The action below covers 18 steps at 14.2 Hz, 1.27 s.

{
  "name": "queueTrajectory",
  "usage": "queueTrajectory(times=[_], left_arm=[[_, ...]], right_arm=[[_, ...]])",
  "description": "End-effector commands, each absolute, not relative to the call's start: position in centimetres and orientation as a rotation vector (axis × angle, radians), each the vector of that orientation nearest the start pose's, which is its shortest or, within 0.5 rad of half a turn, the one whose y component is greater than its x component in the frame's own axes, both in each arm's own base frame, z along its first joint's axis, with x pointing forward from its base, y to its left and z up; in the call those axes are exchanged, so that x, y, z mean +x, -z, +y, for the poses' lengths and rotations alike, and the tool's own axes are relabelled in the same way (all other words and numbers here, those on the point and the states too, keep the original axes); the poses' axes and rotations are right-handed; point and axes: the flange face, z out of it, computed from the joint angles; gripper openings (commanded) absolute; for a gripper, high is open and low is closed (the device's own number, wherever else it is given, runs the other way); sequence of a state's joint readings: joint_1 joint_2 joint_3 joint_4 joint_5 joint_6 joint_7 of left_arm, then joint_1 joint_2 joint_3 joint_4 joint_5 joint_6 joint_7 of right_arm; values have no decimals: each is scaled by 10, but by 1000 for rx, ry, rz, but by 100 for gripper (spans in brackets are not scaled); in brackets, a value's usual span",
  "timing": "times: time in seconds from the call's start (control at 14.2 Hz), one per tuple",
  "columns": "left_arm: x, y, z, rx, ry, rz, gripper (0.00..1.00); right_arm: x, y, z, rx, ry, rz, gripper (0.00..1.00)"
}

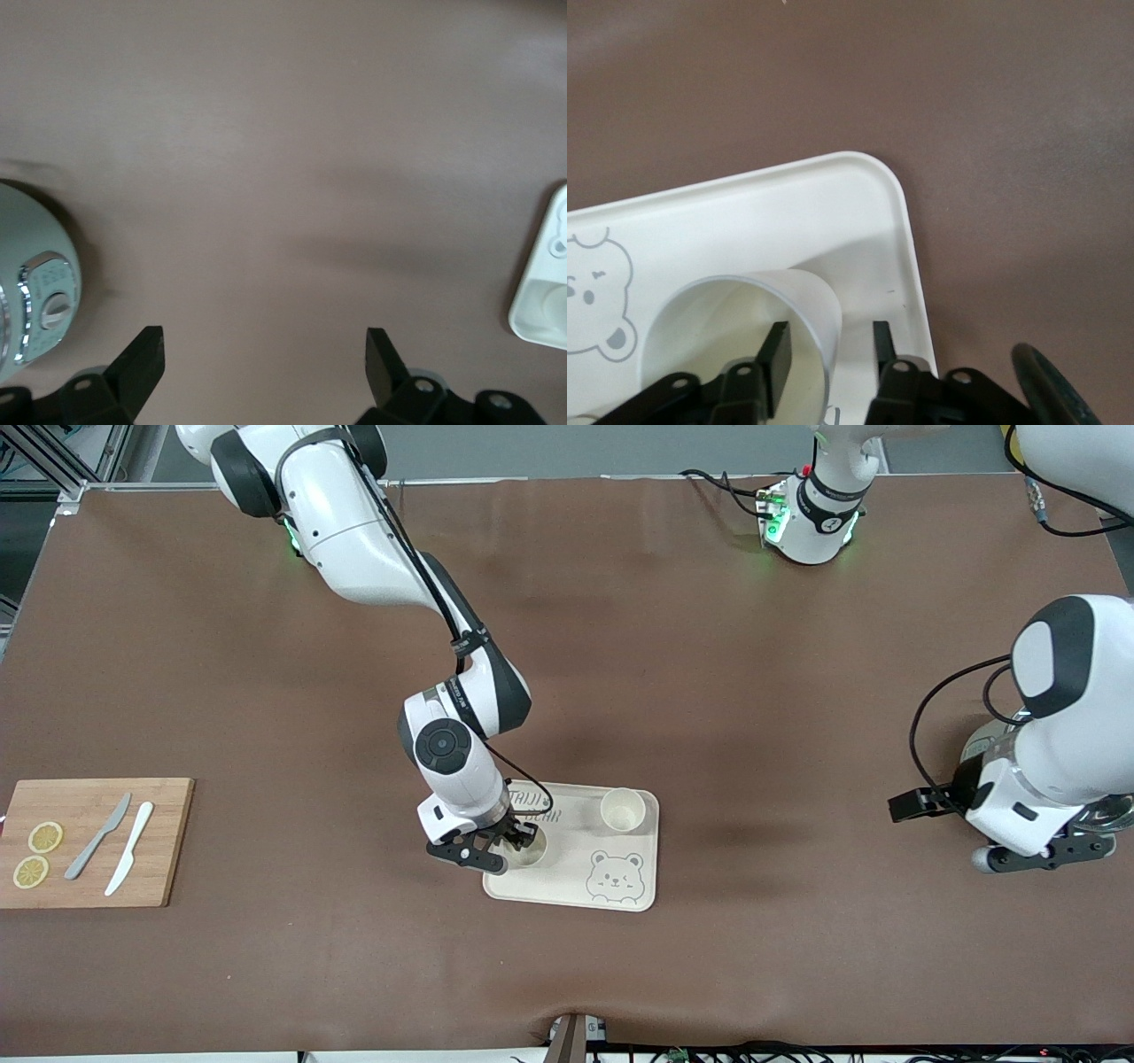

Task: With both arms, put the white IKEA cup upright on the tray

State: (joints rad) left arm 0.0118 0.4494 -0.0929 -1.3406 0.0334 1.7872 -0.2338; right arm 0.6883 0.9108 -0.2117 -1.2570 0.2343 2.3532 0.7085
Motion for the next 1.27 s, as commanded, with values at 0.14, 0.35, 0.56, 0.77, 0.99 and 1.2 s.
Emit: queueTrajectory(times=[0.14, 0.35, 0.56, 0.77, 0.99, 1.2], left_arm=[[689, -474, -58, -3129, 33, -279, 100], [688, -470, -76, -3112, 42, -295, 100], [686, -466, -78, -3102, 32, -272, 100], [686, -467, -75, -3102, 31, -267, 100], [686, -469, -76, -3102, 32, -267, 100], [685, -492, -44, -3092, 89, -242, 100]], right_arm=[[663, -350, 363, -2981, 112, 486, 100], [643, -441, 307, -3042, -108, 390, 100], [623, -517, 234, -3057, -243, 372, 100], [609, -553, 146, -3131, -245, 220, 100], [613, -552, 53, -3106, -221, 109, 100], [627, -498, -6, -3100, -124, 40, 100]])
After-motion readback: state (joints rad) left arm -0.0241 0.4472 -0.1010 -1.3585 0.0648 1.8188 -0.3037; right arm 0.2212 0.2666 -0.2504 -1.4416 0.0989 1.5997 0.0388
